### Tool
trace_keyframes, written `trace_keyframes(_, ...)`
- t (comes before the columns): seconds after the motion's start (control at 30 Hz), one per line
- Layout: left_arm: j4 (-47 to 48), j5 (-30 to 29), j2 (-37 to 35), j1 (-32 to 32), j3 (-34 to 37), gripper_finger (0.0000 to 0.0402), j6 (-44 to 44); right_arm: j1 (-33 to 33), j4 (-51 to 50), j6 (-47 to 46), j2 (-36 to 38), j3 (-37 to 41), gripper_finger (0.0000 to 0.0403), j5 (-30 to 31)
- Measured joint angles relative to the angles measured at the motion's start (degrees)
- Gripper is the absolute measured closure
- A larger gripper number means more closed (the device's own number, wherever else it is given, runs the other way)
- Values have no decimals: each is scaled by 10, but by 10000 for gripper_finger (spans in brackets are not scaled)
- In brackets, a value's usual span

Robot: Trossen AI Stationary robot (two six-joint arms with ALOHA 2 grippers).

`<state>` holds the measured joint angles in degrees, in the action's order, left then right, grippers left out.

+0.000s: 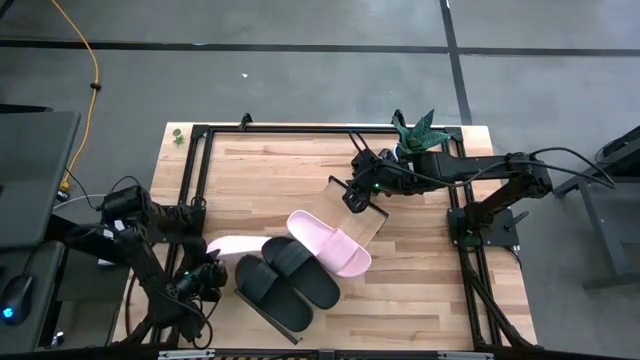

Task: Pick and place slides into the shelf
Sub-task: Put the pink slide on the shelf

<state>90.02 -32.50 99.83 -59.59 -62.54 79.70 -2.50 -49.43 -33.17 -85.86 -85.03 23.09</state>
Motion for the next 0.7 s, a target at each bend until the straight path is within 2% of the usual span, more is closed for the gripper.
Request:
trace_keyframes(0.27,0,20,0,1,-25,366,-31,0,0,0,0,0,284,0)
trace_keyframes(0.43,-1,44,0,22,-27,366,-45,0,0,0,0,0,284,0)
trace_keyframes(0.7,0,44,-21,54,-27,366,-97,-2,4,0,0,0,284,0)
